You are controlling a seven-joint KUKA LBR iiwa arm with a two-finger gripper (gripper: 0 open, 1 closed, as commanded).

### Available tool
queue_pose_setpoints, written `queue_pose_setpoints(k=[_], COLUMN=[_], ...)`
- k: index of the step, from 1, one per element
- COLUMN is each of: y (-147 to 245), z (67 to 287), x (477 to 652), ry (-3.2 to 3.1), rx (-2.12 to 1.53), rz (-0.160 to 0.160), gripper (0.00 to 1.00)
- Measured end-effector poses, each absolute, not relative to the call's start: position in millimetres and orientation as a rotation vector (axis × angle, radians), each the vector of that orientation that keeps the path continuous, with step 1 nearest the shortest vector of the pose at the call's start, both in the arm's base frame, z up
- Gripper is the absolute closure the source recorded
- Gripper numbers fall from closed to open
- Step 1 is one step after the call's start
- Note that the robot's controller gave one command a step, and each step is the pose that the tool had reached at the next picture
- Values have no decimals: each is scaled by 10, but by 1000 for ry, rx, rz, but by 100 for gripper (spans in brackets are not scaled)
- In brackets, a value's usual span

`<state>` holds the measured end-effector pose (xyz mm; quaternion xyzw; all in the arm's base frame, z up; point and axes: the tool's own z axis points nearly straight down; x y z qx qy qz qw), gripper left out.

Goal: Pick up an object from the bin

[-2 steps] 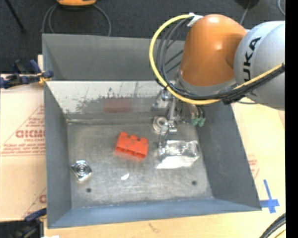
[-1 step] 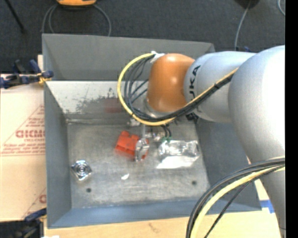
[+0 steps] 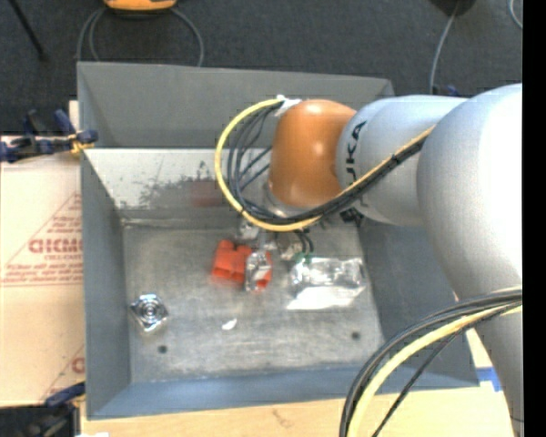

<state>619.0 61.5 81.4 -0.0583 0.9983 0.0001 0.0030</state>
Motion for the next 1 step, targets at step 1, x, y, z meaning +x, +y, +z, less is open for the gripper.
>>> queue_pose_setpoints(k=[1], y=[784], z=[2325], x=[6282], ry=[3119], rx=[-228], rz=[-1], gripper=[100])
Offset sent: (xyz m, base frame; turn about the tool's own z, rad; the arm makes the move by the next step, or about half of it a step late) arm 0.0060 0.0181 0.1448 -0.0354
